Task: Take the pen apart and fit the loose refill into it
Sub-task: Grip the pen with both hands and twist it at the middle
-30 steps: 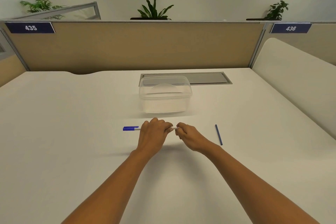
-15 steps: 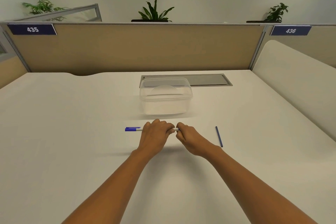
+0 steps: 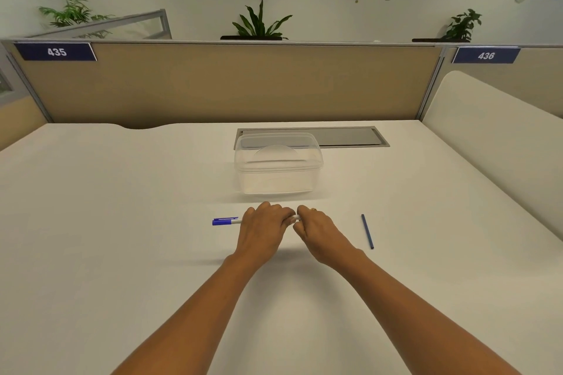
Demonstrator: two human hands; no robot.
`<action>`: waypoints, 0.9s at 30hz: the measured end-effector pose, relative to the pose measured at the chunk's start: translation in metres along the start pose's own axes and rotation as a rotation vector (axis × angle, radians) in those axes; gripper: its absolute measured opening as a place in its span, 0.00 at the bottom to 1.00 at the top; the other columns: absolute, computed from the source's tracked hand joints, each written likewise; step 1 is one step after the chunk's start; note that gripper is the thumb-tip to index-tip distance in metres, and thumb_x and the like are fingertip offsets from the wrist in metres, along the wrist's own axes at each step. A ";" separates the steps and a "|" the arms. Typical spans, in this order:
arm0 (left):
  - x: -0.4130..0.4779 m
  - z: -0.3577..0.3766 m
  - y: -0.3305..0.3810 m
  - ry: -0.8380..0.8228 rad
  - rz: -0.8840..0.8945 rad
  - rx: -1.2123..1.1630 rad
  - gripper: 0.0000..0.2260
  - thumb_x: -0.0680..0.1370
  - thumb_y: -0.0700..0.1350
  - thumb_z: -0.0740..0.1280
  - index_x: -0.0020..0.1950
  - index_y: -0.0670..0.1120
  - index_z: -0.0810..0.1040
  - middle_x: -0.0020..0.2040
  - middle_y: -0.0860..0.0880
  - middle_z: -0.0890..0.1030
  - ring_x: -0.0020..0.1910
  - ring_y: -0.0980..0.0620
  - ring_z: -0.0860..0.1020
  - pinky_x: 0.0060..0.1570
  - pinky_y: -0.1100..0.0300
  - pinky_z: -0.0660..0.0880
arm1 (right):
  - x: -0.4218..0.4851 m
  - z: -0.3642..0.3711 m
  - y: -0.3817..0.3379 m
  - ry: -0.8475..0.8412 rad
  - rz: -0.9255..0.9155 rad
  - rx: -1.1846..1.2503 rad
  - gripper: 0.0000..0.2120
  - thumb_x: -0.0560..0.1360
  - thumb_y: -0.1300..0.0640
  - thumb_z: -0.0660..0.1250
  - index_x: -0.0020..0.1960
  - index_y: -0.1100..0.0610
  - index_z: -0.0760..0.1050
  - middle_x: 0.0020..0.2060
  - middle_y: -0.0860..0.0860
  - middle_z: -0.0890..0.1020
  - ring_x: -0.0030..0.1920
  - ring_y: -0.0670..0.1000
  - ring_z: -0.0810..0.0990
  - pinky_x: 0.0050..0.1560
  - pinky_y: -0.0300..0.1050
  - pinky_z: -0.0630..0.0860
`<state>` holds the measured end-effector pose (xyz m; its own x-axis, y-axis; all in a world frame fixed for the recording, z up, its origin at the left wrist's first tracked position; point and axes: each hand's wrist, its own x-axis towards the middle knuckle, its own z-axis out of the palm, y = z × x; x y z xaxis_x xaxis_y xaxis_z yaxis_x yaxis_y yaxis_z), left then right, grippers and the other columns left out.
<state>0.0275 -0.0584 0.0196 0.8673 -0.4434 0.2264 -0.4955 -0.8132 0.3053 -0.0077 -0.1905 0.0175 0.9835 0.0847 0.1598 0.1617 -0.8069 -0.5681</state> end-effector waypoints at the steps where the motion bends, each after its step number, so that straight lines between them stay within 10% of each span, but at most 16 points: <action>1: 0.000 0.000 0.000 0.002 -0.001 0.002 0.14 0.81 0.52 0.52 0.53 0.52 0.76 0.45 0.50 0.81 0.49 0.49 0.73 0.46 0.55 0.65 | 0.000 0.000 -0.001 0.005 -0.004 -0.005 0.09 0.78 0.60 0.53 0.39 0.59 0.60 0.27 0.48 0.62 0.36 0.54 0.61 0.34 0.45 0.50; 27: 0.001 0.001 0.000 0.032 0.004 0.047 0.14 0.81 0.52 0.52 0.54 0.52 0.76 0.46 0.51 0.81 0.48 0.49 0.73 0.45 0.56 0.65 | 0.000 0.001 -0.002 0.012 0.049 0.115 0.09 0.77 0.62 0.52 0.38 0.59 0.61 0.28 0.49 0.64 0.33 0.51 0.61 0.32 0.42 0.58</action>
<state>0.0281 -0.0592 0.0193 0.8627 -0.4352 0.2575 -0.4957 -0.8285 0.2606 -0.0075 -0.1882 0.0181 0.9895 0.0393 0.1388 0.1224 -0.7376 -0.6641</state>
